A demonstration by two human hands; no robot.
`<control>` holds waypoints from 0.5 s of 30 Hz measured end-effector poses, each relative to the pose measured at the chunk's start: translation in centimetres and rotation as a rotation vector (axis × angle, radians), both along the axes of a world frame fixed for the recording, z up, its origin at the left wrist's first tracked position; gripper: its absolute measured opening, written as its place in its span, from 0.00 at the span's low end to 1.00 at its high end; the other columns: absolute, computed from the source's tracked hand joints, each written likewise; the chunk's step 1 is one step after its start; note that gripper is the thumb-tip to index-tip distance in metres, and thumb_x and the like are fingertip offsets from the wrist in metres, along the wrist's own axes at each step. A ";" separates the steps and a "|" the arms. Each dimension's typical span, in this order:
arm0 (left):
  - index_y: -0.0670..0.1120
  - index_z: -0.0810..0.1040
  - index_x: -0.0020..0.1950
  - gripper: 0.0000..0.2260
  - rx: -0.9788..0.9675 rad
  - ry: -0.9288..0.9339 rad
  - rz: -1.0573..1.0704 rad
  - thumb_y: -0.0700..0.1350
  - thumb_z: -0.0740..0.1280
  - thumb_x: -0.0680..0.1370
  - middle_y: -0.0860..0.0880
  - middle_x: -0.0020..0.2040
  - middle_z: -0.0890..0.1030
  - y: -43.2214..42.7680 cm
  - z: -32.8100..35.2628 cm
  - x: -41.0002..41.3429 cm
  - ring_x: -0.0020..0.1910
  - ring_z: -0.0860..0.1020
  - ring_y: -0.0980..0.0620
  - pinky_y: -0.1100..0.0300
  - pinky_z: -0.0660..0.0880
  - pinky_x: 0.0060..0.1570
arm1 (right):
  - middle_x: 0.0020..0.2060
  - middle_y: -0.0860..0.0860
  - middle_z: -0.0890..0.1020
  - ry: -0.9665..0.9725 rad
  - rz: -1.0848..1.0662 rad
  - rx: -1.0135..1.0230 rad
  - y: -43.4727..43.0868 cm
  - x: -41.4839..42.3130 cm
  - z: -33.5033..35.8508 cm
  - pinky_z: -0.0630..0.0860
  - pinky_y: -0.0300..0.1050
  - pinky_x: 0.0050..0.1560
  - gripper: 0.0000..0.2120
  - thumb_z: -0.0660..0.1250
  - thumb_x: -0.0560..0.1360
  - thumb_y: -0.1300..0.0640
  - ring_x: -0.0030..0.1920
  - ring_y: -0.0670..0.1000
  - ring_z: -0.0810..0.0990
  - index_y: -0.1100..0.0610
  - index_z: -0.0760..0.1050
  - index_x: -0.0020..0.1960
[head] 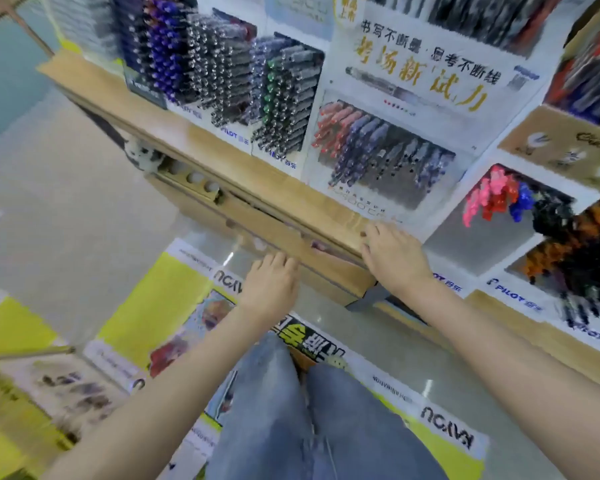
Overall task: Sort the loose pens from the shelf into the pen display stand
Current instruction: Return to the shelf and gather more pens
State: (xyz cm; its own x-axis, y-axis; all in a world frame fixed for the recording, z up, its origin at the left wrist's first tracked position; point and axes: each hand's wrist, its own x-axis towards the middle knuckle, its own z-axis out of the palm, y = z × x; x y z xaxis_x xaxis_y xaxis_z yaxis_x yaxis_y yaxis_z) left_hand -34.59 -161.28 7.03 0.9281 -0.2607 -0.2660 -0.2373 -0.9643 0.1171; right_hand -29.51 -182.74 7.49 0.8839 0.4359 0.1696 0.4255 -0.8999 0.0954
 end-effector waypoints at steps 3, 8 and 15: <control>0.41 0.75 0.56 0.15 -0.083 0.025 0.209 0.46 0.53 0.79 0.42 0.52 0.78 0.8 -1.2 -5.7 0.53 0.76 0.40 0.52 0.68 0.49 | 0.27 0.53 0.75 0.070 0.126 -0.027 1.0 -0.9 -0.1 0.67 0.38 0.22 0.13 0.78 0.57 0.63 0.27 0.53 0.75 0.59 0.74 0.33; 0.41 0.77 0.47 0.05 -0.149 0.062 0.582 0.43 0.64 0.77 0.43 0.42 0.78 1.0 -1.6 -15.5 0.40 0.78 0.42 0.56 0.64 0.33 | 0.37 0.57 0.79 0.238 0.316 0.010 3.8 -3.9 -1.5 0.66 0.42 0.24 0.06 0.70 0.70 0.61 0.36 0.58 0.79 0.62 0.75 0.42; 0.46 0.72 0.58 0.12 -0.191 0.155 0.987 0.48 0.53 0.82 0.48 0.56 0.76 -0.4 -2.0 -29.1 0.51 0.76 0.47 0.56 0.69 0.45 | 0.28 0.56 0.75 0.306 0.593 -0.025 9.8 -11.6 -1.3 0.69 0.44 0.22 0.13 0.77 0.59 0.64 0.27 0.58 0.76 0.60 0.72 0.33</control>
State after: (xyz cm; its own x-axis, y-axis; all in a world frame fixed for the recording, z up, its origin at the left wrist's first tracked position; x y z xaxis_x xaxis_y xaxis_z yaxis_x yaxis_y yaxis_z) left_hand -63.69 -161.68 5.02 0.7108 0.5520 -0.4360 0.6852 -0.6834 0.2519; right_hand -41.08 -172.90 6.17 0.4999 0.8635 -0.0672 0.8588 -0.5042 -0.0907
